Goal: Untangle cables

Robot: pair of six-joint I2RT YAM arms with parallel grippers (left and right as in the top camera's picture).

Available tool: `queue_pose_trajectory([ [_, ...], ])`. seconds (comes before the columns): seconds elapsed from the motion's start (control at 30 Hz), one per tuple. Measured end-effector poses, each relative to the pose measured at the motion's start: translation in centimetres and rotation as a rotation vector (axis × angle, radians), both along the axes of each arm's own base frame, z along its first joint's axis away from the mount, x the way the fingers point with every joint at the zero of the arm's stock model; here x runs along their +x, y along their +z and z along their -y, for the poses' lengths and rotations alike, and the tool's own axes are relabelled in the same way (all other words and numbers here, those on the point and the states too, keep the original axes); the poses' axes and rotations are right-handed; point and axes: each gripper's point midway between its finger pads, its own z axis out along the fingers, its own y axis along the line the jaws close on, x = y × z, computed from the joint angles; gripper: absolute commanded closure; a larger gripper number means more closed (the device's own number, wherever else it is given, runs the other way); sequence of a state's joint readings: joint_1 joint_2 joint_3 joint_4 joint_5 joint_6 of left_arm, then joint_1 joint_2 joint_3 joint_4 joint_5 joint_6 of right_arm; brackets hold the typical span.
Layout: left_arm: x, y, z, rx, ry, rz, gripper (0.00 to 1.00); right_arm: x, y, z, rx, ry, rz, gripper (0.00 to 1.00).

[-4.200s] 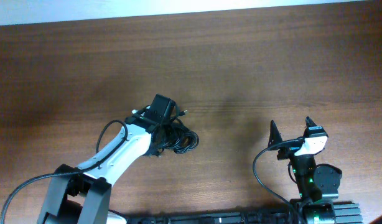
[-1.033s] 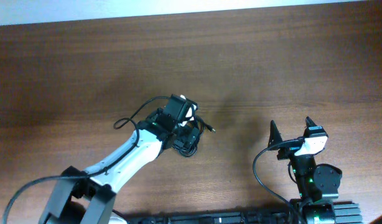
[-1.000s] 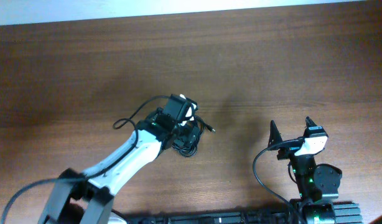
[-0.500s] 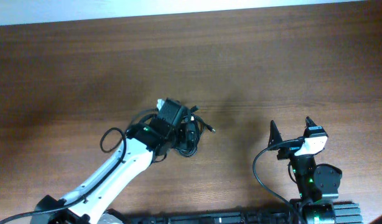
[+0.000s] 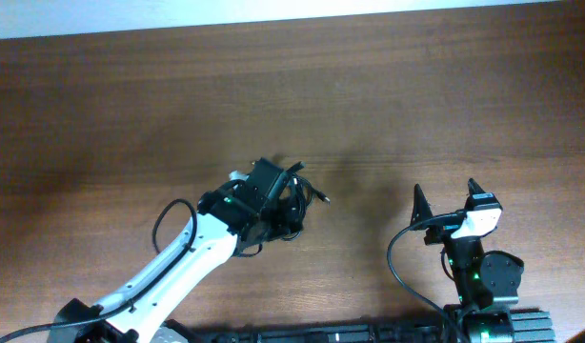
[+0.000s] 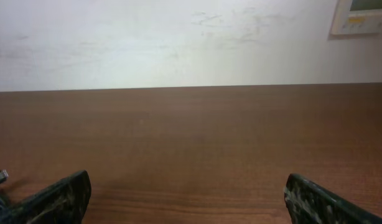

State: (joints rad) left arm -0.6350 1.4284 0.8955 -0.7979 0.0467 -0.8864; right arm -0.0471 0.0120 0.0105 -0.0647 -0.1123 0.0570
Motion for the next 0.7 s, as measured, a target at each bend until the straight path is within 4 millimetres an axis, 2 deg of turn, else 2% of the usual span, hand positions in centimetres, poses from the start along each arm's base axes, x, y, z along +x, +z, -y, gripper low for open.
queue_pose_trajectory([
  [0.07, -0.6, -0.3, -1.1, 0.039, 0.109, -0.035, 0.06, 0.0, 0.0, 0.0, 0.0, 0.0, 0.0, 0.01],
  [0.1, -0.6, -0.3, -1.5, 0.05, 0.154, -0.038, 0.0, 0.0, 0.0, 0.0, -0.001, 0.0, 0.0, 0.01],
  [0.2, -0.1, -0.3, -1.9, 0.055, 0.254, -0.023, 0.01, 0.0, 0.0, 0.0, 0.0, 0.0, 0.0, 0.01],
  [0.4, 0.0, -1.0, -2.3, 0.063, 0.335, -0.024, 0.01, 0.0, 0.0, 0.0, -0.001, 0.0, 0.0, 0.01],
  [0.57, 0.3, -2.5, -2.1, 0.08, 0.356, -0.047, 0.0, 0.0, 0.0, 0.0, 0.0, 0.0, 0.0, 0.01],
  [0.6, 0.3, -2.9, -2.0, 0.087, 0.359, -0.055, 0.01, 0.0, 0.0, 0.0, 0.0, 0.0, 0.0, 0.01],
  [0.7, 0.1, -4.0, -1.9, 0.101, 0.359, -0.089, 0.12, 0.0, 0.0, 0.0, 0.0, 0.0, 0.0, 0.01],
])
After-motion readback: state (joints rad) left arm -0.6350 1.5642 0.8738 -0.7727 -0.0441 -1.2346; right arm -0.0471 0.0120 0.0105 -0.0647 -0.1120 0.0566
